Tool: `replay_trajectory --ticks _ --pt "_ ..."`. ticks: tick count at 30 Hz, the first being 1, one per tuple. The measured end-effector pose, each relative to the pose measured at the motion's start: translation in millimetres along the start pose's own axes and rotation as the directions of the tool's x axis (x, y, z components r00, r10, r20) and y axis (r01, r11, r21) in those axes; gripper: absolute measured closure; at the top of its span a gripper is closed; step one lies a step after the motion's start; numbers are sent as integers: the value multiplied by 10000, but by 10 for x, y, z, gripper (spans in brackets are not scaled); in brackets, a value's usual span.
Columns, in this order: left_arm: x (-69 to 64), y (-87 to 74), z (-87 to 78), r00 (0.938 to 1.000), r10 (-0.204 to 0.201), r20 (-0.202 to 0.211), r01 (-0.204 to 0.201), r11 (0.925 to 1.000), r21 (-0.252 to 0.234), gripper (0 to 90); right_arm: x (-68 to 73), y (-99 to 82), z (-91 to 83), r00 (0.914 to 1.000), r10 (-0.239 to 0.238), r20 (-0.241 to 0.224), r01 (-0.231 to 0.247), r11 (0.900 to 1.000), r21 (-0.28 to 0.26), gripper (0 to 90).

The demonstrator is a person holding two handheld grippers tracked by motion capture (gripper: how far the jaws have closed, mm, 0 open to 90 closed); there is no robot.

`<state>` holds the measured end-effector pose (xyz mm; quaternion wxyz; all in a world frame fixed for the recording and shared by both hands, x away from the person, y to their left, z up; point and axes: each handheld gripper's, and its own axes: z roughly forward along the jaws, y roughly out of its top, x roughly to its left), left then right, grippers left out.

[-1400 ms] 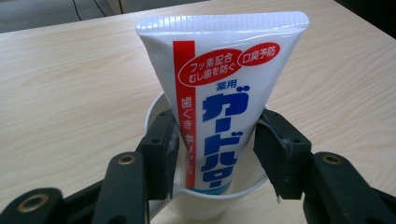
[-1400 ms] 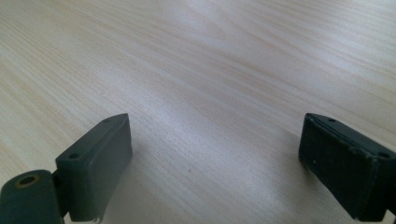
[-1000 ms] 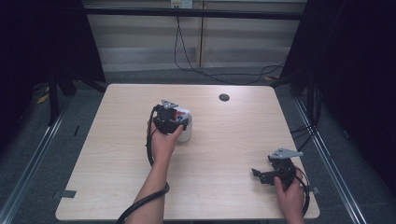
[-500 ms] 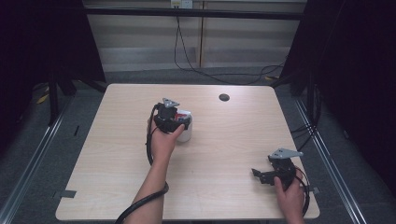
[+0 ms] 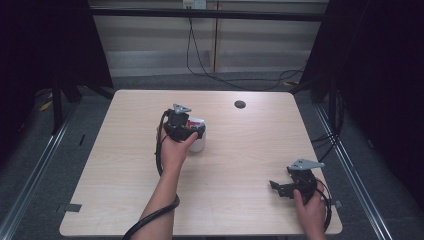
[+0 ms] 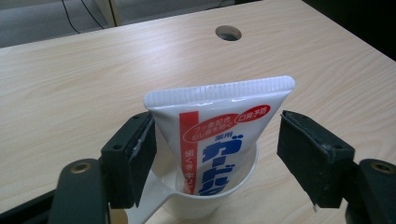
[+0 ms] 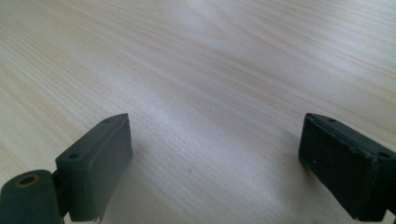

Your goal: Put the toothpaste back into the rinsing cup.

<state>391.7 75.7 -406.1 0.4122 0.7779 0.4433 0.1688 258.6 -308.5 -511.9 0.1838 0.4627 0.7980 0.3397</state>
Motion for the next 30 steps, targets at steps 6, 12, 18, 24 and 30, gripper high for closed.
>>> replay_trajectory --ticks 6,12,18,24,30 --pt "42 -44 -30 9999 -144 20 143 9999 79 264 0 -1 0 10000 -8 9 8 10000 4 92" --pt "72 -34 -89 9999 -60 103 60 10000 -54 258 0 0 0 10000 2 2 -2 10000 1 92" --pt "115 -53 -150 9997 -164 179 167 9998 -135 251 0 -1 0 10000 -7 7 7 10000 5 92" --pt "165 -107 -194 9993 -321 172 324 9993 -185 250 0 0 0 10000 1 2 -1 10000 1 92" --pt "224 -146 -255 9990 -409 190 414 9987 -290 247 -2 -1 -1 10000 -26 -4 26 10000 13 92"
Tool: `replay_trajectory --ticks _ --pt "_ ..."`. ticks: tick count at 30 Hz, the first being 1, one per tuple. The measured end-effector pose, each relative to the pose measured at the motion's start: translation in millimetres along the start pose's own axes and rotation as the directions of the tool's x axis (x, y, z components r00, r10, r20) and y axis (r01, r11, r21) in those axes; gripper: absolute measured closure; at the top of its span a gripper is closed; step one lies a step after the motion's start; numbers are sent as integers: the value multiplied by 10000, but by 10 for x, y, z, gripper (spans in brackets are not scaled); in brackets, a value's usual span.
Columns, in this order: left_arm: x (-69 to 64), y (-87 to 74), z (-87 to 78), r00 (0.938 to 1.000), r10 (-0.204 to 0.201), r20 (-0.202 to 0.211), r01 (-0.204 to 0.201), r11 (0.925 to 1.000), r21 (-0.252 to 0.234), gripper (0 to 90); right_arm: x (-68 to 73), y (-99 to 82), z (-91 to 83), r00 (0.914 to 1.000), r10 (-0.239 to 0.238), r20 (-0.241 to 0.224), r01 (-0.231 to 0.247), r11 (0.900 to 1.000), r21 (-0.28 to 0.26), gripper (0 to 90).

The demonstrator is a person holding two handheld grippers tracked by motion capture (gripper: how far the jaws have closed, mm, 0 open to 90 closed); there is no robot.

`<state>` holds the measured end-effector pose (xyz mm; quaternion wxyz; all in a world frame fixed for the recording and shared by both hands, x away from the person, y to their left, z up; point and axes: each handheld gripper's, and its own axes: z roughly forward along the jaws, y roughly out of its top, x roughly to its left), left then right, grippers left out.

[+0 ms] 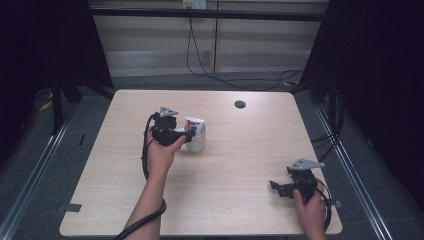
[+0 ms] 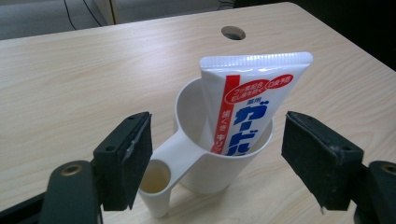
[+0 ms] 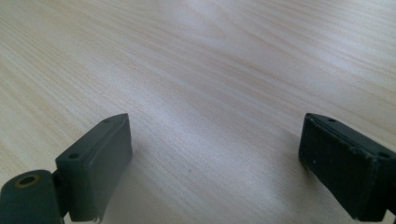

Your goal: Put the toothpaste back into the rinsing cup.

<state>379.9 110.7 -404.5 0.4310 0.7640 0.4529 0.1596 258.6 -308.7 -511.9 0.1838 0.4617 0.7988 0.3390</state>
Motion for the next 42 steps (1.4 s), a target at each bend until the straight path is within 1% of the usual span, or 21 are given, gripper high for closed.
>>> replay_trajectory --ticks 5,8,15,18,20,21,23,27,30,36,41,42 --pt "72 -35 -62 10000 4 -44 -4 10000 21 246 0 0 0 10000 2 -1 -2 10000 0 92" --pt "111 -47 -107 9999 -137 -50 136 9999 -87 238 0 0 0 10000 -1 6 1 10000 -1 92" --pt "207 -58 -240 9996 -224 -189 220 9995 -241 231 0 0 0 10000 -5 4 5 10000 0 92" --pt "237 -78 -290 9995 -246 -209 239 9993 -304 226 0 0 0 10000 0 -2 0 10000 0 92" --pt "259 -98 -313 9992 -335 -202 328 9989 -329 225 0 0 -1 10000 7 3 -7 10000 8 92" --pt "276 -106 -328 9993 -278 -257 271 9992 -298 223 0 0 0 10000 -2 5 2 10000 0 92" --pt "305 -120 -355 9990 -355 -284 345 9988 -341 222 0 0 0 10000 0 -1 0 10000 2 92" --pt "348 -147 -393 9985 -471 -287 457 9978 -483 222 0 0 0 10000 1 -2 -1 10000 0 92" --pt "376 -176 -412 9983 -482 -315 469 9981 -403 218 0 0 0 10000 7 0 -7 10000 1 92" --pt "458 -243 -473 9974 -561 -454 537 9973 -507 217 -1 0 0 10000 -11 -3 11 10000 -5 92" --pt "507 -317 -475 9970 -561 -533 541 9978 -383 215 0 0 0 10000 0 -2 0 10000 -1 92" --pt "512 -336 -467 9965 -636 -548 615 9973 -395 215 0 0 0 10000 1 -1 -1 10000 -1 92"
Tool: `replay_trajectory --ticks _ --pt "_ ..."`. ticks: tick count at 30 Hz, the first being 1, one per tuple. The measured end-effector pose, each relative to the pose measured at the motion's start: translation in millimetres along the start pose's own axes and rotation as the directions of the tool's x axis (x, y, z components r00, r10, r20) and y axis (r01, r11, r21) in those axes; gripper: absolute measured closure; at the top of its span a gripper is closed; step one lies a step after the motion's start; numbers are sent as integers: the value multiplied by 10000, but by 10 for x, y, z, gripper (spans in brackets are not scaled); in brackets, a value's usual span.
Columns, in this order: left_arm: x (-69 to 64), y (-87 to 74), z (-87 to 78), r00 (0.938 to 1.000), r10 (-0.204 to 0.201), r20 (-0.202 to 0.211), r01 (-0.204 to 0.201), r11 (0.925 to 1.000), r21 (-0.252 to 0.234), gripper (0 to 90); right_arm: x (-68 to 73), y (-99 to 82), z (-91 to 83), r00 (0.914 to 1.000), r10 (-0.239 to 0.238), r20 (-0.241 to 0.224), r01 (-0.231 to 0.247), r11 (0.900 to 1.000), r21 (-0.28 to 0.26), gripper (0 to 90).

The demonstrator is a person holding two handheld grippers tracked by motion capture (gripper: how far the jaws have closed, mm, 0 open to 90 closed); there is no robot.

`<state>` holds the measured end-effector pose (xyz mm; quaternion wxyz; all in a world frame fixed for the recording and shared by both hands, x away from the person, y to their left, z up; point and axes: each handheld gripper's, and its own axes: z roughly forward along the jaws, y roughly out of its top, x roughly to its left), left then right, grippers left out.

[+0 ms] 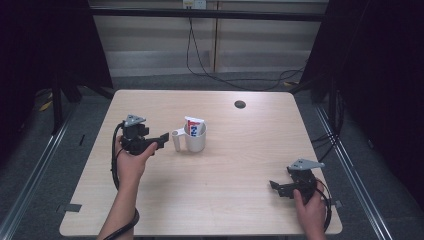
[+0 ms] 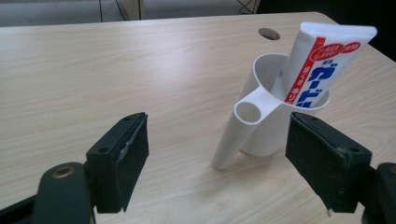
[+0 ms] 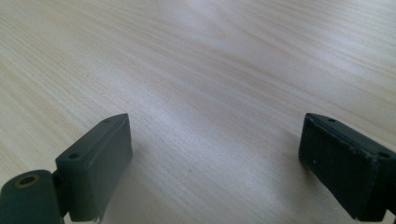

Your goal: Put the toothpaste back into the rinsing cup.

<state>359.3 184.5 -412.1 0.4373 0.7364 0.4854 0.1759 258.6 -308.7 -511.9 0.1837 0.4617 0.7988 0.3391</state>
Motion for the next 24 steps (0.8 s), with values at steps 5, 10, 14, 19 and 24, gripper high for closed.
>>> replay_trajectory --ticks 5,10,14,19,24 --pt "40 -96 27 10000 -74 -35 75 9999 81 215 0 0 0 10000 0 1 0 10000 0 92" --pt "50 -189 71 9999 -100 22 100 9999 139 214 0 0 0 10000 -2 0 2 10000 1 92" --pt "73 -273 108 10000 -78 37 78 9998 185 214 0 0 0 10000 8 1 -8 10000 6 92" --pt "105 -394 158 9997 -245 36 244 9993 278 214 0 0 0 10000 3 0 -3 10000 2 92" --pt "157 -500 164 9995 -289 -89 293 9986 444 214 0 0 0 10000 1 2 -1 10000 -2 92"
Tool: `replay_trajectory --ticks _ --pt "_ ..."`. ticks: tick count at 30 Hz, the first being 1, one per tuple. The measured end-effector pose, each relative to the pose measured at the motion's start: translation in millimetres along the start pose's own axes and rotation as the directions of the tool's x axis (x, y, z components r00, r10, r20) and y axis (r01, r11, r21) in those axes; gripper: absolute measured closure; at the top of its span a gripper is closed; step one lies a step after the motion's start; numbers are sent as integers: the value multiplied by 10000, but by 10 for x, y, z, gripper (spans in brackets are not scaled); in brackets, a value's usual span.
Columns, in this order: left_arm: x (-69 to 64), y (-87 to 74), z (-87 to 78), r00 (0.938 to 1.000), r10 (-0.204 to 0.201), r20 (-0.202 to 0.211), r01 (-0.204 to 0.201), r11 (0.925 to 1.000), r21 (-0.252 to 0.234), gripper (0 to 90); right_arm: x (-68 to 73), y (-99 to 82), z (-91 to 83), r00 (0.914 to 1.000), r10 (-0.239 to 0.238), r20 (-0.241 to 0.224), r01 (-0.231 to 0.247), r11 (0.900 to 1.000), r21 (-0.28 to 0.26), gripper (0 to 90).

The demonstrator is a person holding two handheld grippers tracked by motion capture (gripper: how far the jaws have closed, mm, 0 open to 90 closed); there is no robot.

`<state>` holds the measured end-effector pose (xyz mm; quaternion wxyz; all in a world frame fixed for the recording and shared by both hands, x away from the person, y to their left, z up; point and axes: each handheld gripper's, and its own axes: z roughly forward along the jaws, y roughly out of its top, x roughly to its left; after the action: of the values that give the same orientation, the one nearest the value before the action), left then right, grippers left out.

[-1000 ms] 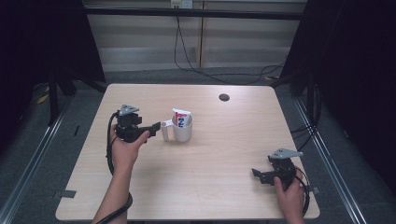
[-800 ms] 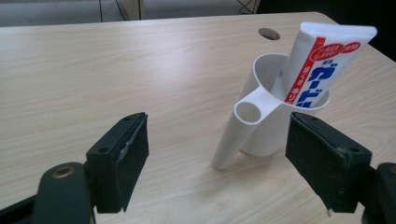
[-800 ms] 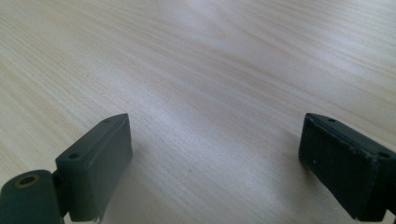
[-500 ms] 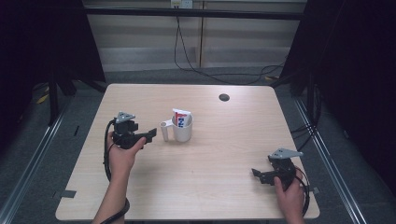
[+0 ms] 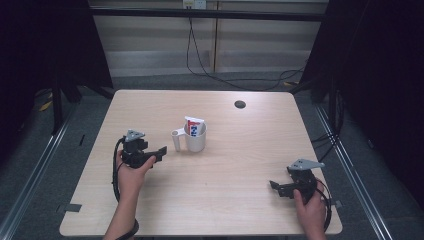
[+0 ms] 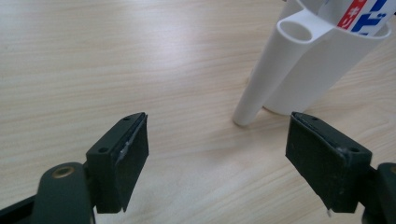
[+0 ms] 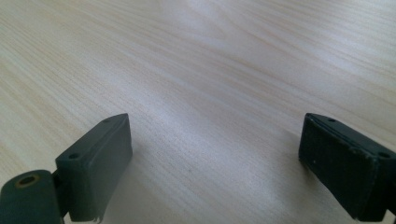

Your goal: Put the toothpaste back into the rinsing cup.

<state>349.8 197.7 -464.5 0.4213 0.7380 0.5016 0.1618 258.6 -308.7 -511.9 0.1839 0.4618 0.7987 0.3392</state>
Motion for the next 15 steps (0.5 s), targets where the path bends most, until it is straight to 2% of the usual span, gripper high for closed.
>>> replay_trajectory --ticks 3,15 --pt "34 -54 -12 9999 -108 -51 108 9999 -21 214 0 0 0 10000 -1 -1 1 10000 4 92" --pt "103 -278 -10 9998 -93 -178 95 9999 130 214 0 0 0 10000 0 3 0 10000 5 92"
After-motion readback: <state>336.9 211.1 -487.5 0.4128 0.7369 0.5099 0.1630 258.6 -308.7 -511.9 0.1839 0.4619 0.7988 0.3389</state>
